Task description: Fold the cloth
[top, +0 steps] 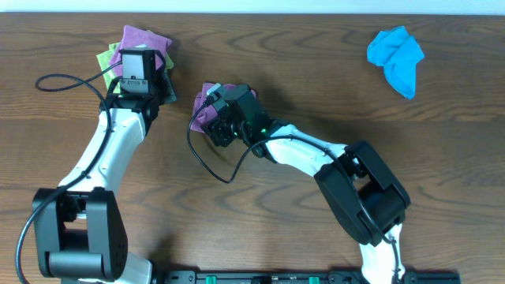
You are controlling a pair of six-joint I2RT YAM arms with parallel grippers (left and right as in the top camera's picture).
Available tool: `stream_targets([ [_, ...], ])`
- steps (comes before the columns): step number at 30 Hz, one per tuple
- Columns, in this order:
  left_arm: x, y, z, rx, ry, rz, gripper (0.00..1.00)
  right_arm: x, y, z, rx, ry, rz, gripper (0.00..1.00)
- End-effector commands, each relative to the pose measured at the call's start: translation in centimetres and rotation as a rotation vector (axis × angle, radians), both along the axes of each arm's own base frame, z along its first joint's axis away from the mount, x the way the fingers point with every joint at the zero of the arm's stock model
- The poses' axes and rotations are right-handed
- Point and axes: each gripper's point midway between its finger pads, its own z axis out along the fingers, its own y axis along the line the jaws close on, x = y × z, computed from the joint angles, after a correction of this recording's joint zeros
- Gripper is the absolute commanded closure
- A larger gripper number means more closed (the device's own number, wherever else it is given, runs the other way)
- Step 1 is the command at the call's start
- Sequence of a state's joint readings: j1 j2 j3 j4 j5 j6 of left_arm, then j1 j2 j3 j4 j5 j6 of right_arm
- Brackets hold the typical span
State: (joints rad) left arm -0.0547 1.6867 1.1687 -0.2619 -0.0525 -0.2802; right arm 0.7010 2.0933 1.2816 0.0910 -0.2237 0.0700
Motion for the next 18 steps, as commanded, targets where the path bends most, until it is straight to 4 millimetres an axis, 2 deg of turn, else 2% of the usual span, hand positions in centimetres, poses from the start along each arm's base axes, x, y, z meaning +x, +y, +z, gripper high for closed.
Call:
stream_targets([
  [1,0.4,0.2,1.7,-0.001,-0.037,0.002,0.67,-0.1,0.8,-0.4,-0.012,-0.015,0.018,0.36],
  [6,0.4,0.2,1.7,-0.001,-0.038,0.002,0.67,-0.3,1.0,-1.2,-0.021,-0.003,0.023,0.37],
  [13,0.4,0.2,1.7,-0.001,-0.038,0.002,0.67,-0.2,1.0,-1.6,-0.023,-0.001,0.022,0.44],
  [14,0.4,0.2,1.7,-0.001,-0.038,0.002,0.67,-0.2,1.0,-1.6,-0.024,-0.002,0.021,0.46],
  [18,0.4,0.2,1.7,-0.001,-0.038,0.002,0.67,-0.1,1.0,-1.6,-0.026,-0.005,0.017,0.66],
])
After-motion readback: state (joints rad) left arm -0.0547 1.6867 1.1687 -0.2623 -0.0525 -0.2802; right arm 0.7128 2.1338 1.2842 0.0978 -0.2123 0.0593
